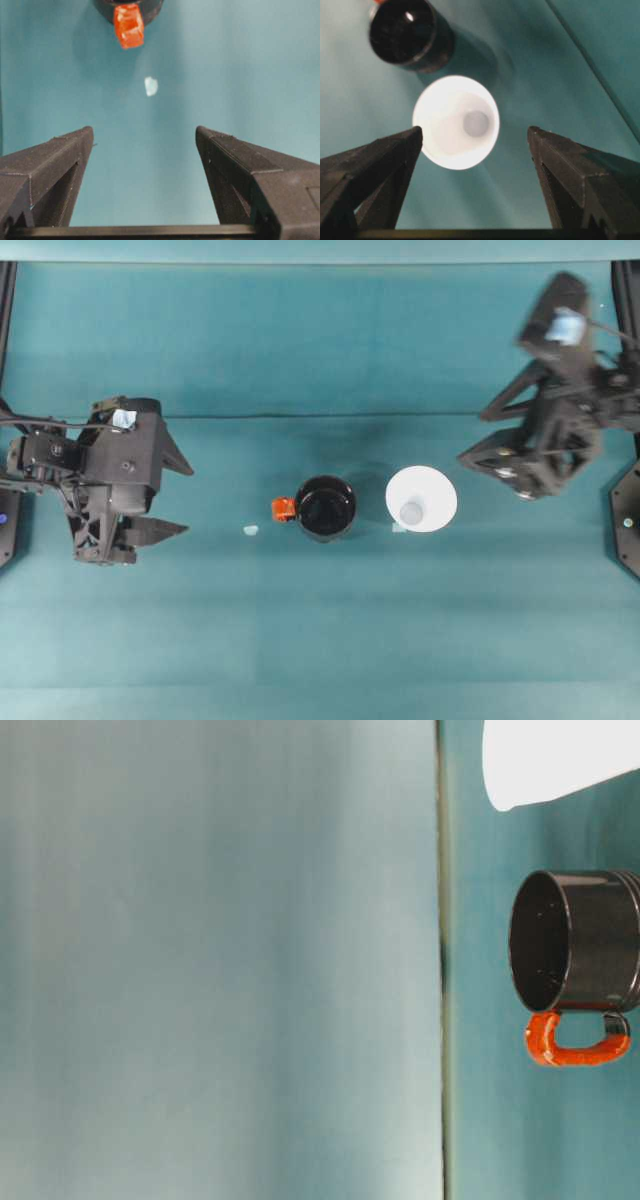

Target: Put the paper cup into the moved red handle cup holder.

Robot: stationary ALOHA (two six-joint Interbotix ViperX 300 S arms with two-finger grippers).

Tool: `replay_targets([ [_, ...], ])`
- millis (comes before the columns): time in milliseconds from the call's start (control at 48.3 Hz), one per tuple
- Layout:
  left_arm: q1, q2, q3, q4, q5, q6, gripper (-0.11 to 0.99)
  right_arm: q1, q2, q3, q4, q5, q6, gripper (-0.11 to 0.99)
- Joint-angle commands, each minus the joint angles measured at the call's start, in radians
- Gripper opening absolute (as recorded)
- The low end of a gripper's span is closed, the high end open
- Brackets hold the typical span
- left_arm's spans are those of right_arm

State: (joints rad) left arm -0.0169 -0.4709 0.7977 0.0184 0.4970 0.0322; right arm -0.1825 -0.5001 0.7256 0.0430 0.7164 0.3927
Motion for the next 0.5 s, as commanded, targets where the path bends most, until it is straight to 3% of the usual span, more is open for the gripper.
replay_targets([
  [0, -0.003, -0.012, -0.009, 0.002, -0.006, 0.000, 0.89, -0.006, 0.152, -0.051, -0.002, 0.028, 0.003, 0.96],
  [186, -0.003, -0.014, -0.006, 0.003, -0.006, 0.000, 0.89, -0.008, 0.267, -0.080, -0.002, 0.081, 0.005, 0.96],
  [476, -0.002, -0.015, -0.005, 0.003, -0.006, 0.000, 0.89, -0.006, 0.379, -0.098, 0.005, 0.066, 0.008, 0.96],
])
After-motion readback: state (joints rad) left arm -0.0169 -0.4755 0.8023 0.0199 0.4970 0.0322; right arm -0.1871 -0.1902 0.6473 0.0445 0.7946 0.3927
